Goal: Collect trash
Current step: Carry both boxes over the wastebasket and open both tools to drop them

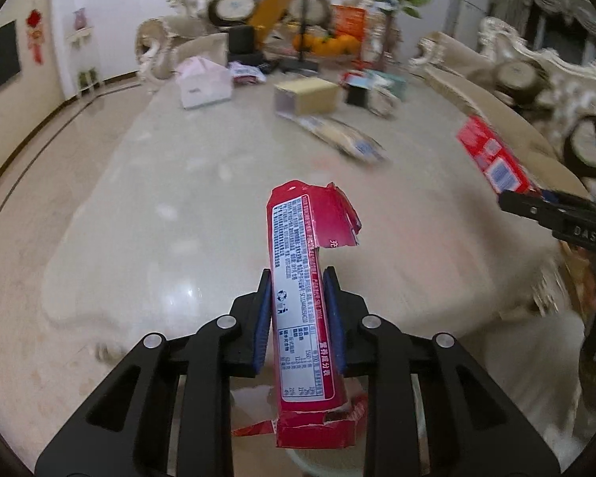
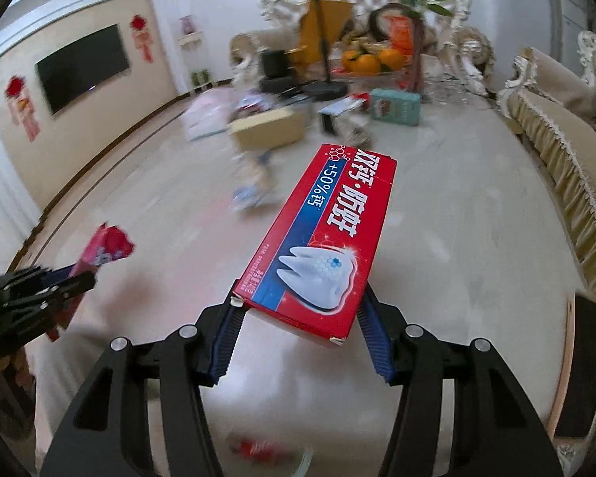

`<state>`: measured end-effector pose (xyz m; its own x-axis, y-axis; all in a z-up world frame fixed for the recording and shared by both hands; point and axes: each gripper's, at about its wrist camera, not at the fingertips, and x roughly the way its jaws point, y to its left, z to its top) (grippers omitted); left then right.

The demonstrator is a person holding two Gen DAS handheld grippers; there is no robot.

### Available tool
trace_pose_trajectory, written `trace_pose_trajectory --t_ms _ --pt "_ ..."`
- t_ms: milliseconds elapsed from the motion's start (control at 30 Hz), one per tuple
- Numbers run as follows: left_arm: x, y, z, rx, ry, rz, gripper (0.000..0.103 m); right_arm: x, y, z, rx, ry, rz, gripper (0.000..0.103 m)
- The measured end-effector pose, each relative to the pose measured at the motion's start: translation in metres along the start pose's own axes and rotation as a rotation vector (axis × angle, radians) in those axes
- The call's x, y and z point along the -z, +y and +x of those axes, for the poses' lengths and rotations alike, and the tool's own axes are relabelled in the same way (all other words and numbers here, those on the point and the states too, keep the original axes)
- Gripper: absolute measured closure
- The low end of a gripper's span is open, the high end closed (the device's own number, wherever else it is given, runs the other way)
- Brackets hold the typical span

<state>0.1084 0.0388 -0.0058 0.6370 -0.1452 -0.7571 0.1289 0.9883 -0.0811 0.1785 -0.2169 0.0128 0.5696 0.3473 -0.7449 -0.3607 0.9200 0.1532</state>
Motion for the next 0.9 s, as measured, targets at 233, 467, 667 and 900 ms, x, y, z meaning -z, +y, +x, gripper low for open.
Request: trace_pose_trajectory --t_ms 233,467,667,900 --pt "0.080 -0.031 -0.038 0.091 0.083 0.106 0.077 0.083 0.044 -0.049 -0.097 0.099 -0.040 0.050" --pt "0.123 -0.038 0.008 0.127 0.262 0.110 0.077 0.133 0.066 0.001 -0.164 0.324 -0.070 0.050" --pt "0.137 -0.042 0.061 0.142 0.361 0.125 0.076 0.150 0.070 0.078 -0.155 0.487 -0.101 0.049" --pt "0.145 -0.035 0.084 0.050 0.387 0.132 0.025 0.163 0.072 0.096 -0.096 0.504 -0.128 0.023"
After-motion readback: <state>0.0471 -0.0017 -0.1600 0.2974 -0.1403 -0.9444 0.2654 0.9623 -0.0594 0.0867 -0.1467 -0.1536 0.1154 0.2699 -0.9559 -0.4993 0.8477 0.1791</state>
